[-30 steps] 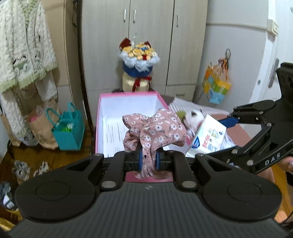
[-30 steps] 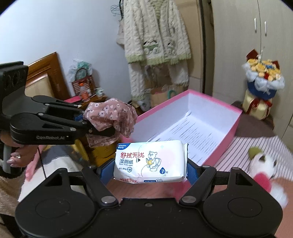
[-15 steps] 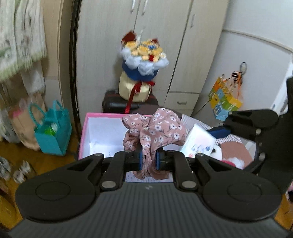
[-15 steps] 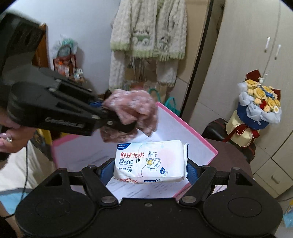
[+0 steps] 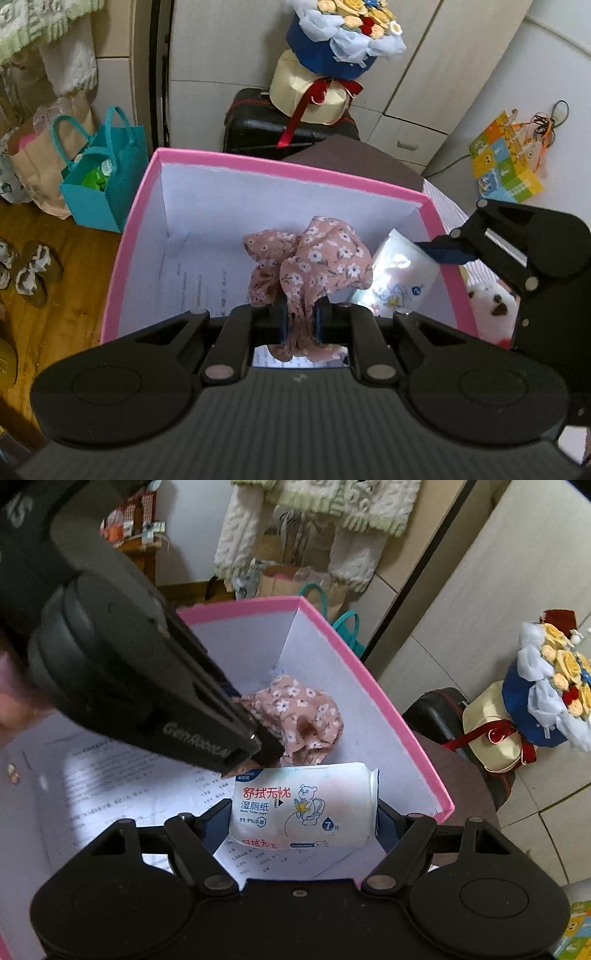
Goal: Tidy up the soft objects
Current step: 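Lower both items into the pink box and open both grippers, then move the left gripper to the blue-lettered wipes pack on the bed, then close the left gripper on the blue-lettered wipes pack and lift it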
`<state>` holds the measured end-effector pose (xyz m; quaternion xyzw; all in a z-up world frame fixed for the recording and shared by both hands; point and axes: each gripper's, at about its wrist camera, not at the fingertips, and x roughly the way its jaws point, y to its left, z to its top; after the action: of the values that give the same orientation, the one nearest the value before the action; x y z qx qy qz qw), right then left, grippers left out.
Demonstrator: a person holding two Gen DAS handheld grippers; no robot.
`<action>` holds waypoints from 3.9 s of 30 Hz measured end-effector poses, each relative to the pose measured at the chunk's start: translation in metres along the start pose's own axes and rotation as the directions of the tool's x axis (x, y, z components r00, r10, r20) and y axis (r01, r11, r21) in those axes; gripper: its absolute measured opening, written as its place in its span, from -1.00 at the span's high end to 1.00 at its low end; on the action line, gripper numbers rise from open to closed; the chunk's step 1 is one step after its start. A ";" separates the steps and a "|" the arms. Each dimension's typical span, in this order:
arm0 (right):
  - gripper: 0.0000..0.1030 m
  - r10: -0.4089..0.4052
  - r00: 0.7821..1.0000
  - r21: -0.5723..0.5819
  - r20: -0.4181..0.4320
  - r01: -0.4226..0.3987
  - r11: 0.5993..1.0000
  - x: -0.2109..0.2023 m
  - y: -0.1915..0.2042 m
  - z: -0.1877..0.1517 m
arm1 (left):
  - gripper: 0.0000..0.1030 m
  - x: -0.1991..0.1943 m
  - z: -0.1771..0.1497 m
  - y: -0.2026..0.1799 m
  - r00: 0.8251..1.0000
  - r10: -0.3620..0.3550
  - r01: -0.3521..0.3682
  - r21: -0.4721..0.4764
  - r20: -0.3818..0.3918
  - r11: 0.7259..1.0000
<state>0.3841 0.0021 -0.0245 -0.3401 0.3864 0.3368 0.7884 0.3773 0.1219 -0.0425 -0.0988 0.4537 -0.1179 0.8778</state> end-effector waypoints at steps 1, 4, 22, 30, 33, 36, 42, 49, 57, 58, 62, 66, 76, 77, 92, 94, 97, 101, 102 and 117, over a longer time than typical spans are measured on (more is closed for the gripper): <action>-0.57 -0.004 1.000 -0.010 -0.004 0.004 1.000 0.003 0.000 0.001 | 0.76 0.001 0.000 0.001 1.000 0.004 -0.004 -0.006 -0.001 1.000; -0.57 -0.009 1.000 -0.022 -0.020 0.009 1.000 0.011 0.001 0.002 | 0.76 0.008 0.002 0.003 1.000 0.015 -0.015 -0.027 -0.019 1.000; -0.67 -0.050 0.985 0.113 0.167 0.031 0.993 -0.064 0.010 -0.030 | 0.03 -0.060 -0.014 -0.006 0.988 0.000 -0.017 0.106 0.155 0.994; -0.68 -0.020 0.968 0.276 0.251 -0.052 0.960 -0.119 0.013 -0.069 | -0.07 -0.116 -0.040 -0.026 0.980 -0.011 -0.032 0.211 0.197 0.977; -0.68 -0.035 0.963 0.299 0.266 -0.048 0.953 -0.136 0.021 -0.082 | -0.10 -0.138 -0.050 -0.036 0.978 -0.040 -0.011 0.244 0.203 0.970; -0.68 -0.065 0.956 0.305 0.286 -0.027 0.952 -0.155 0.032 -0.093 | -0.14 -0.159 -0.062 -0.046 0.975 -0.059 -0.001 0.269 0.213 0.963; -0.67 -0.209 0.929 0.352 0.306 0.093 0.931 -0.192 0.052 -0.117 | -0.22 -0.203 -0.095 -0.068 0.962 -0.109 0.029 0.303 0.251 0.953; -0.68 -0.265 0.898 0.418 0.351 0.103 0.903 -0.228 0.070 -0.153 | -0.29 -0.238 -0.137 -0.095 0.949 -0.155 0.048 0.362 0.274 0.931; -0.71 -0.221 0.906 0.403 0.360 0.062 0.913 -0.251 0.102 -0.193 | -0.29 -0.244 -0.169 -0.125 0.947 -0.223 0.103 0.441 0.229 0.891; -0.71 -0.215 0.910 0.406 0.354 0.058 0.912 -0.252 0.105 -0.198 | -0.29 -0.242 -0.172 -0.129 0.948 -0.235 0.118 0.450 0.214 0.885; -0.71 -0.200 0.922 0.419 0.331 0.046 0.907 -0.253 0.115 -0.220 | -0.29 -0.231 -0.182 -0.145 0.950 -0.272 0.169 0.487 0.150 0.857; -0.71 -0.188 0.911 0.446 0.367 0.005 0.895 -0.258 0.122 -0.243 | -0.29 -0.213 -0.194 -0.158 0.950 -0.293 0.198 0.520 0.105 0.831; -0.71 -0.147 0.931 0.483 0.334 -0.035 0.875 -0.225 0.128 -0.283 | -0.29 -0.147 -0.208 -0.177 0.942 -0.335 0.297 0.518 -0.020 0.802; -0.71 -0.154 0.934 0.496 0.321 -0.028 0.868 -0.218 0.126 -0.287 | -0.29 -0.142 -0.208 -0.178 0.943 -0.332 0.293 0.516 -0.018 0.805; -0.71 -0.314 0.930 0.570 0.189 0.157 0.807 -0.135 0.112 -0.315 | -0.29 -0.045 -0.203 -0.194 0.963 -0.252 0.187 0.433 0.098 0.882; -0.70 -0.350 0.919 0.571 0.183 0.191 0.799 -0.128 0.116 -0.315 | -0.29 -0.036 -0.202 -0.195 0.965 -0.230 0.156 0.429 0.127 0.890; -0.70 -0.410 0.893 0.569 0.187 0.243 0.786 -0.119 0.122 -0.315 | -0.29 -0.024 -0.199 -0.195 0.966 -0.226 0.154 0.414 0.129 0.897; -0.70 -0.439 0.878 0.584 0.192 0.257 0.770 -0.109 0.128 -0.315 | -0.29 -0.008 -0.196 -0.193 0.967 -0.230 0.176 0.375 0.105 0.910; -0.70 -0.450 0.874 0.588 0.185 0.268 0.763 -0.106 0.130 -0.315 | -0.29 -0.006 -0.195 -0.192 0.966 -0.237 0.186 0.361 0.100 0.914; -0.32 -0.511 0.839 0.666 0.184 0.276 0.693 -0.096 0.135 -0.319 | 0.05 -0.003 -0.197 -0.190 0.966 -0.253 0.226 0.309 0.050 0.924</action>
<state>0.1097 -0.2049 -0.1316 -0.0735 0.2414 0.0675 0.9653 0.1921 -0.0718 -0.0991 -0.0238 0.3755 -0.2875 0.8808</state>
